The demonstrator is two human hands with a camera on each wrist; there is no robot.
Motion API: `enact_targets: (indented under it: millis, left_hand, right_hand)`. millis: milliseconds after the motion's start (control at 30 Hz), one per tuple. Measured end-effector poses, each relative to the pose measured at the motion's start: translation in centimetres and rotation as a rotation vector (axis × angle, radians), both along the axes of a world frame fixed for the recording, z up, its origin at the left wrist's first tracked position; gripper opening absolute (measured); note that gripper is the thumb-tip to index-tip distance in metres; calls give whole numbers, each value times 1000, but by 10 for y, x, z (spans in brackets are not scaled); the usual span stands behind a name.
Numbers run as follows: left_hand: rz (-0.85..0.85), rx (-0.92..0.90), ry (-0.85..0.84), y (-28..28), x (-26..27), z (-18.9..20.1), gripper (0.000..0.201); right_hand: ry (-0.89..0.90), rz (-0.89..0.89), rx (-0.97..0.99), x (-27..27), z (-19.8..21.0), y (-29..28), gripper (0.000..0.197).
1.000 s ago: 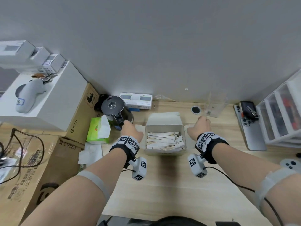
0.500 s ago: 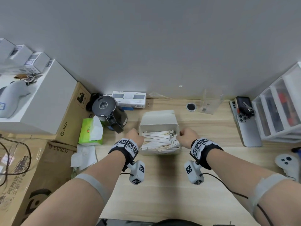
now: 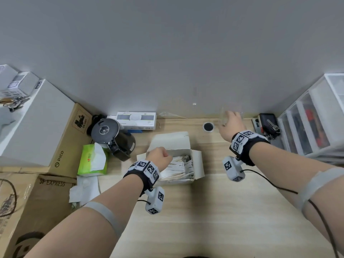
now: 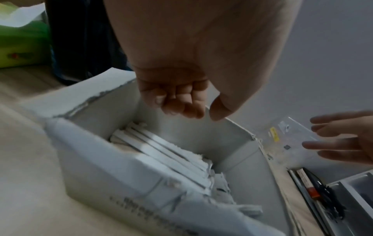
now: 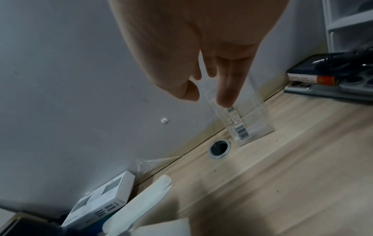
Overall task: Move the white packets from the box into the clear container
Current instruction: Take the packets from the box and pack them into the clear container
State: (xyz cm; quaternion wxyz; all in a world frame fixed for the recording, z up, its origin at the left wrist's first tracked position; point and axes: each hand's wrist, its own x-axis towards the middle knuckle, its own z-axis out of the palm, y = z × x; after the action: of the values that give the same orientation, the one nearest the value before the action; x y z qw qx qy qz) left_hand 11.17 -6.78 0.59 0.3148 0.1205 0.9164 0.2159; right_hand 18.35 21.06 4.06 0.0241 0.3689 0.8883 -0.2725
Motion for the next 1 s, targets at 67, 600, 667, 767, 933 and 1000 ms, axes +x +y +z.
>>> enact_targets:
  millis: [67, 600, 667, 767, 933, 1000]
  left_hand:
    - [3, -20, -34, 1, 6, -6, 18]
    - [-65, -83, -118, 2, 24, -6, 23]
    - [-107, -87, -105, 4, 28, -2, 19]
    - [-165, -95, -64, 6, 34, 5, 15]
    - [-236, -4, -43, 9, 46, 16, 29]
    - [-338, 60, -52, 12, 55, 21, 51]
  right_hand:
    - [-56, 36, -24, -1, -5, 9, 56]
    - [-315, 236, 65, 61, 7, -20, 14]
    - [-336, 274, 56, 75, 9, -32, 11]
    - [-368, 318, 22, 90, 12, -46, 13]
    - [-502, 480, -100, 107, 20, -75, 15]
    - [-532, 558, -168, 111, 25, -86, 12]
